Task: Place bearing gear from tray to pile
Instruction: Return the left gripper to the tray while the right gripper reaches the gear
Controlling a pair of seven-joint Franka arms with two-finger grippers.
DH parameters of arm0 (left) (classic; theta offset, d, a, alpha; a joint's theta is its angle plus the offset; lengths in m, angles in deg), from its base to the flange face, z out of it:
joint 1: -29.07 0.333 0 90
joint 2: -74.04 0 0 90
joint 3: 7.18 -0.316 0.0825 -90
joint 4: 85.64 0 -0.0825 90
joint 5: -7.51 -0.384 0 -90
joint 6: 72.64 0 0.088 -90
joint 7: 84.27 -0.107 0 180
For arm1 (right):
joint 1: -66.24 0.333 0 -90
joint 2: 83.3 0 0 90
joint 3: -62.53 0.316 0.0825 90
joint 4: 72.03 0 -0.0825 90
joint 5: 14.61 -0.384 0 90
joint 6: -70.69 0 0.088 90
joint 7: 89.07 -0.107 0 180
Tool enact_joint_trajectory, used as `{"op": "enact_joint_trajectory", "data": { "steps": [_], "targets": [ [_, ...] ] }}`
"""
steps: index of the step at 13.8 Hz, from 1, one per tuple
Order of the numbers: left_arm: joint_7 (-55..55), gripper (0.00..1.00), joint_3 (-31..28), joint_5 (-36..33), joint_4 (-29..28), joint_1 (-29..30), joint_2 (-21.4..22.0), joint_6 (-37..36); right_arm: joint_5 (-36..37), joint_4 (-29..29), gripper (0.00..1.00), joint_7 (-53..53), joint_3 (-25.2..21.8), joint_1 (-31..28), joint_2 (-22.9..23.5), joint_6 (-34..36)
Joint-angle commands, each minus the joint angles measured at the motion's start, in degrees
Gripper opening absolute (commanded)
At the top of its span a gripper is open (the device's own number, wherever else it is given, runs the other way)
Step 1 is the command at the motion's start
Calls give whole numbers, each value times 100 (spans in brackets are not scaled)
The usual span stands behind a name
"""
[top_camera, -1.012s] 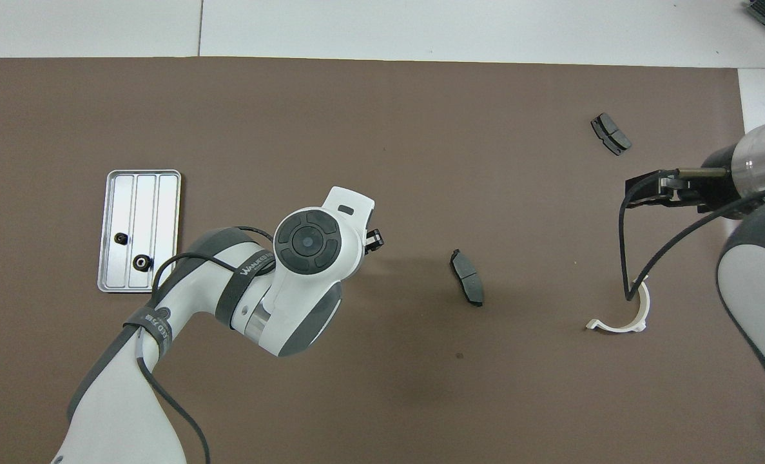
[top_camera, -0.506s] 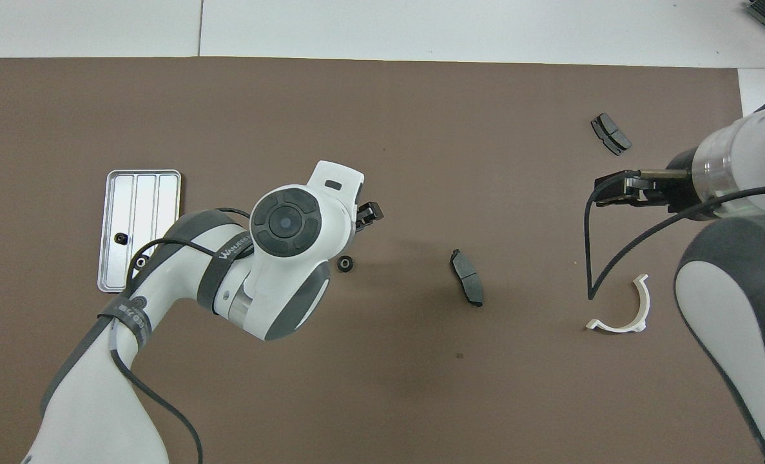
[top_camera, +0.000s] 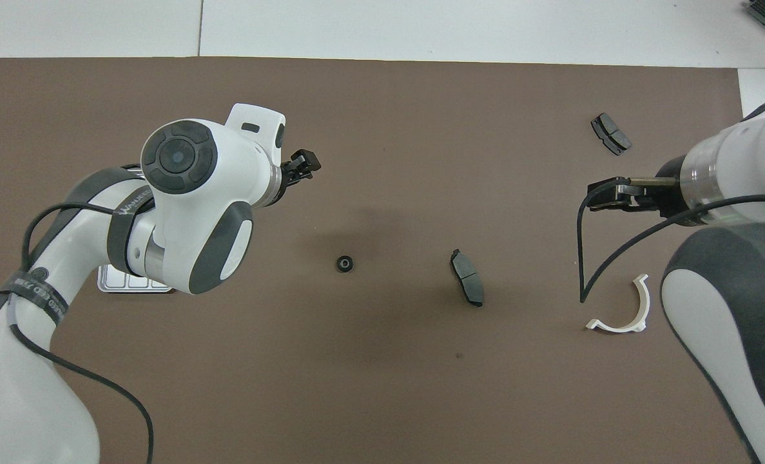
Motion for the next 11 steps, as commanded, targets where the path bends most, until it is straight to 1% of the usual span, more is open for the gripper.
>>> {"op": "enact_joint_trajectory", "data": {
  "steps": [1, 4, 6, 7, 8, 11],
  "targets": [
    [-443, 100, 20, -60, 125, 138, 78, -421, -15, -457, 100, -72, 13, -13, -307, -265],
    [-524, 100, -32, -69, 125, 200, 78, -431, -15, -457, 100, -72, 13, -13, -307, -282],
    [-794, 100, -50, -69, 125, 428, 78, -431, -15, -457, 100, -72, 13, -4, -307, -326],
    [-1092, 100, -33, -60, 116, 655, 69, -440, -24, -457, 100, -124, 13, 22, -289, -413],
    [-1574, 100, -33, -60, 90, 918, 78, -492, -50, -483, 100, -212, 13, 179, -280, -458],
    [-3655, 100, -33, -16, 55, 1850, 69, -659, -50, -597, 100, -826, 13, 584, -228, -537]
  ]
}}
